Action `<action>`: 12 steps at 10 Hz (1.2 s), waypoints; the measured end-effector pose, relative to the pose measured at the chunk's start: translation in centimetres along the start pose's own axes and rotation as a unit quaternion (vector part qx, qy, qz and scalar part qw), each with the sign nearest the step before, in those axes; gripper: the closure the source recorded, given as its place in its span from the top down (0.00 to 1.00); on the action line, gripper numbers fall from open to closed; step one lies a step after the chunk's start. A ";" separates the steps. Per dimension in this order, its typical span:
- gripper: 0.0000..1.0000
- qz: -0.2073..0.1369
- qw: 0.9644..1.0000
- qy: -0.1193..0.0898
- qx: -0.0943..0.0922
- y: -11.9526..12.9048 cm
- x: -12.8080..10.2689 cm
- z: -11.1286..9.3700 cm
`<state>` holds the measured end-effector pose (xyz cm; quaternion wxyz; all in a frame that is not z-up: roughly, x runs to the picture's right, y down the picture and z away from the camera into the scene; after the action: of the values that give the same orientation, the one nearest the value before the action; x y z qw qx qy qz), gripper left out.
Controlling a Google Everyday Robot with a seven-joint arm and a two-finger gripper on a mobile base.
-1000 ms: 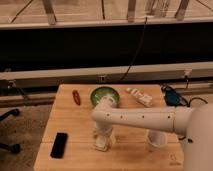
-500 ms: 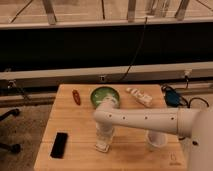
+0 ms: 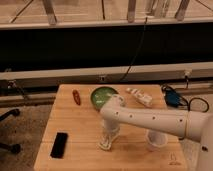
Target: Wipe the white sponge on the table
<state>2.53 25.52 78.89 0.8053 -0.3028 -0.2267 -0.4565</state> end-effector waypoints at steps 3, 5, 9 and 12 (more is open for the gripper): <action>0.00 0.005 1.000 -0.006 0.003 0.1 0.8 -0.3; 0.00 0.012 1.000 -0.010 0.003 1.9 1.9 -0.5; 0.00 0.033 0.999 -0.018 0.007 4.2 5.5 -1.0; 0.00 0.048 0.999 -0.024 0.008 7.7 6.4 -1.0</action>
<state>12.39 24.07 80.13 0.8227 -0.3181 -0.2348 -0.4085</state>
